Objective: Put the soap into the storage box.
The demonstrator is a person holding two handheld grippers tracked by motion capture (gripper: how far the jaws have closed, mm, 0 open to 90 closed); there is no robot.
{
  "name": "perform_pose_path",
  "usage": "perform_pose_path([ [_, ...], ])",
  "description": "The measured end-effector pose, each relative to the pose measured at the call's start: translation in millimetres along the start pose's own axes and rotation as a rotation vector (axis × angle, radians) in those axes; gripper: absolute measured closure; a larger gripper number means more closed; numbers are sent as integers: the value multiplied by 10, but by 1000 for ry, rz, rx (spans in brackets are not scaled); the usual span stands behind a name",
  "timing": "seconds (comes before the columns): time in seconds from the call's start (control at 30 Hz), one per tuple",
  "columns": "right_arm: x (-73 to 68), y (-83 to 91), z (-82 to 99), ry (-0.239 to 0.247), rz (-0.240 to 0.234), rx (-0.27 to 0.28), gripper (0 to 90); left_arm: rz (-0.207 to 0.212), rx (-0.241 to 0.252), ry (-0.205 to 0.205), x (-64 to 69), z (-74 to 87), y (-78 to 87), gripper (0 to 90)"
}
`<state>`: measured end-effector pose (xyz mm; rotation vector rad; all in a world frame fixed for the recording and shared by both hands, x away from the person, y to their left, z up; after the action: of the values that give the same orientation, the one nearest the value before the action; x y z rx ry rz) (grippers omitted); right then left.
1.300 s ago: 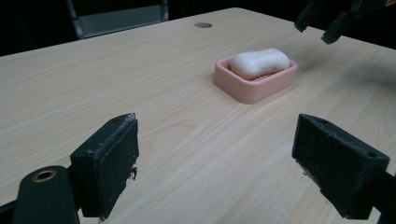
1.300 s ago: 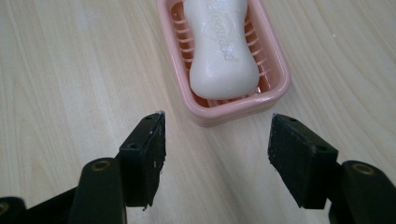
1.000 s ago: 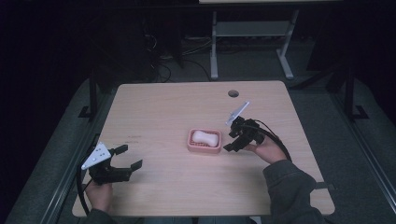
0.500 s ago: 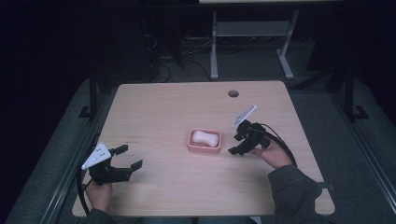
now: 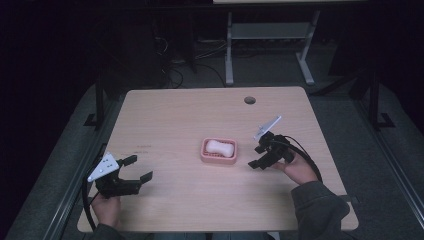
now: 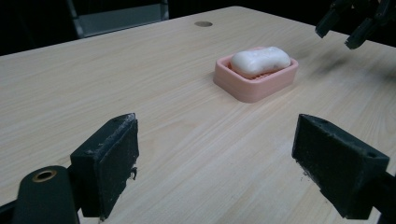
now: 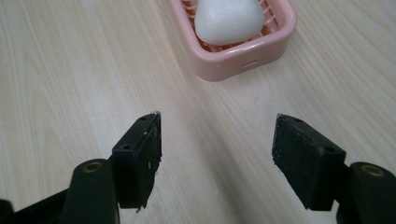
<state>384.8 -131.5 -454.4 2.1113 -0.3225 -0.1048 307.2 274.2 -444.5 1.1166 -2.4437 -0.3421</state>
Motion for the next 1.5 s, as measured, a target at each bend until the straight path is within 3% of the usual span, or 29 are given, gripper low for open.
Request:
perform_pose_path([
  [0.3, -40, 52, 40, 1, 5, 15, 321, 0, -2, -1, 2, 2, -2, 141],
  [1.5, -288, 124, 520, -69, 15, 47, 321, 2, -5, 0, 16, 13, -29, 141],
])
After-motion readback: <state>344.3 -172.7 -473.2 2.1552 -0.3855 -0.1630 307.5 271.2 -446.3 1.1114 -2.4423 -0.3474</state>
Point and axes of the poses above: each handheld gripper's, and its own axes: y roughly backward along the jaws, z roughly out of its underside, x roughly to its right, the point moved 6 cm from there along -y, roughly forward along the jaws, and after that the axes turned 15 degrees about y, right-handed, at the moved point
